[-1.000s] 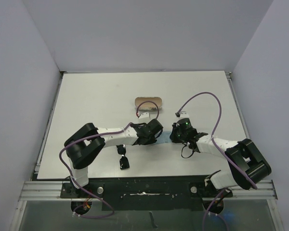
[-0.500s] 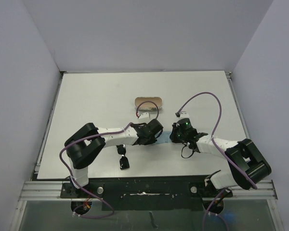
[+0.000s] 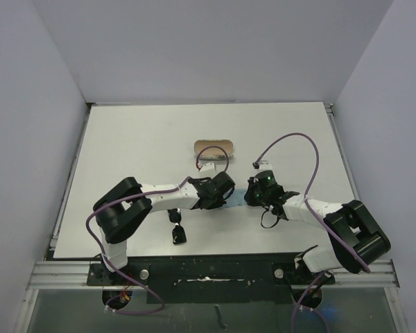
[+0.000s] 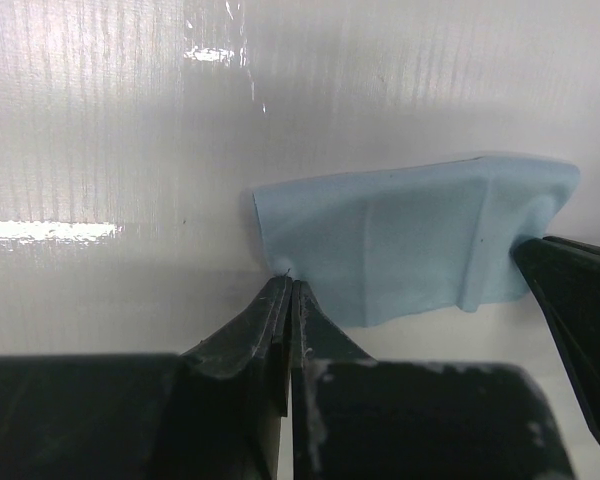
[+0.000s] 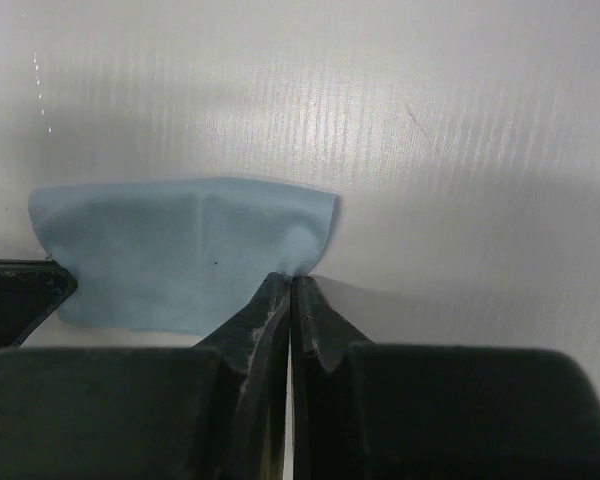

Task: Organize the sunglasses
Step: Pick up the glasses cleaning cloth from the center of the board, then place the glasses cleaning cloth in the sunglasses case.

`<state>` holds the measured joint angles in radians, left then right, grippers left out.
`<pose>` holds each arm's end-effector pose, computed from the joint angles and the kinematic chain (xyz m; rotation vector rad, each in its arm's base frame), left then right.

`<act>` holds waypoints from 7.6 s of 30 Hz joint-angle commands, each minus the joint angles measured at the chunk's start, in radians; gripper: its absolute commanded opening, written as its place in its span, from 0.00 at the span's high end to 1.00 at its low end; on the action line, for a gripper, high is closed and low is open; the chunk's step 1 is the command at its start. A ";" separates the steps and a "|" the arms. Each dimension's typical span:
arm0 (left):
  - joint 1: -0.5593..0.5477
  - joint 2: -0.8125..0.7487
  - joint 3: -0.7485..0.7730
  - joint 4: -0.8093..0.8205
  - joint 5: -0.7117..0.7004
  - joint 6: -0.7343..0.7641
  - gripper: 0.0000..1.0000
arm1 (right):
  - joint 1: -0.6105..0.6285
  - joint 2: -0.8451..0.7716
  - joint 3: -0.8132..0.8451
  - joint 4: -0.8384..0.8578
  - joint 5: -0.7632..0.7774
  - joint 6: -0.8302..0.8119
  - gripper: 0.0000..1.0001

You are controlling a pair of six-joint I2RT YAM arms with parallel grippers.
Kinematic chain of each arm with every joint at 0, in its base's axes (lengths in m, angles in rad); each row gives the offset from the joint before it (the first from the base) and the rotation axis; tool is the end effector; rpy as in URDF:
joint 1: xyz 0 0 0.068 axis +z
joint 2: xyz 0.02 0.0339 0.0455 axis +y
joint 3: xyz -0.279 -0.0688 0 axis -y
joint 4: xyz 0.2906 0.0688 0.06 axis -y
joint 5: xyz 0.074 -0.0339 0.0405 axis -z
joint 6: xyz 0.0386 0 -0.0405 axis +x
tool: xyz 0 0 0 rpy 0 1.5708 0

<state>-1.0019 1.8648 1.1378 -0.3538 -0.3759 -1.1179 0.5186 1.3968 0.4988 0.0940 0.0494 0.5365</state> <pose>0.2326 -0.3374 0.1352 -0.2702 2.5510 -0.3205 0.2422 0.1360 0.1174 0.0458 2.4191 0.4396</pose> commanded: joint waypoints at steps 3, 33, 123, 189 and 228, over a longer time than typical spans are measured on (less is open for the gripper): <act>-0.012 0.031 0.024 -0.002 0.001 0.022 1.00 | 0.007 -0.031 -0.024 -0.002 0.014 0.009 1.00; 0.000 -0.044 0.095 -0.017 -0.124 0.208 1.00 | 0.038 -0.037 0.181 -0.145 0.082 -0.008 1.00; 0.424 0.173 0.488 0.007 0.108 0.618 1.00 | -0.045 0.555 0.978 -0.331 0.054 -0.153 1.00; 0.386 0.174 0.328 0.051 0.100 0.547 1.00 | -0.029 0.579 0.818 -0.241 0.030 -0.129 1.00; 0.363 0.171 0.313 0.047 0.068 0.518 1.00 | -0.017 0.620 0.869 -0.282 0.131 -0.202 1.00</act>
<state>-0.6342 2.0853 1.4570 -0.3321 -0.3031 -0.5949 0.4992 2.0075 1.3239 -0.1841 0.1402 0.3614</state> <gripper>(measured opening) 0.007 0.022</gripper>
